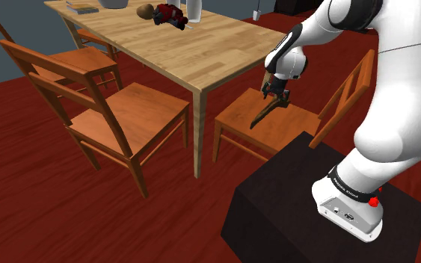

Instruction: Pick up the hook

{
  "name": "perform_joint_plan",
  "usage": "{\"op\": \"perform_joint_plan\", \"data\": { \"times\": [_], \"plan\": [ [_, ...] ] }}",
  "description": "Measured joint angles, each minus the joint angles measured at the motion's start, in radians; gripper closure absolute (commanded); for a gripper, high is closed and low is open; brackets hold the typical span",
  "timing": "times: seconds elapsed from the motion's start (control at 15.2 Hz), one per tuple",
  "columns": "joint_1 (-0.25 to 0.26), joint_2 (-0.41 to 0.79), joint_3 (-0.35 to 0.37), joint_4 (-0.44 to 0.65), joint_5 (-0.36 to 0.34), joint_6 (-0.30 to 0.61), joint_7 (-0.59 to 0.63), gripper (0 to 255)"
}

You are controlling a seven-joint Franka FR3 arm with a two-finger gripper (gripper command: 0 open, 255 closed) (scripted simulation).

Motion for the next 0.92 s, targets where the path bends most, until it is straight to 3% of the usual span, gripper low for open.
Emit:
{"op": "perform_joint_plan", "data": {
  "times": [0.4, 0.46, 0.92],
  "plan": [
    [-0.018, 0.073, 0.021, 0.027, 0.023, 0.046, -0.015, 0],
    [-0.019, 0.077, 0.022, 0.029, 0.024, 0.048, -0.015, 255],
    [-0.02, 0.081, 0.024, 0.031, 0.026, 0.052, -0.016, 255]
  ]
}}
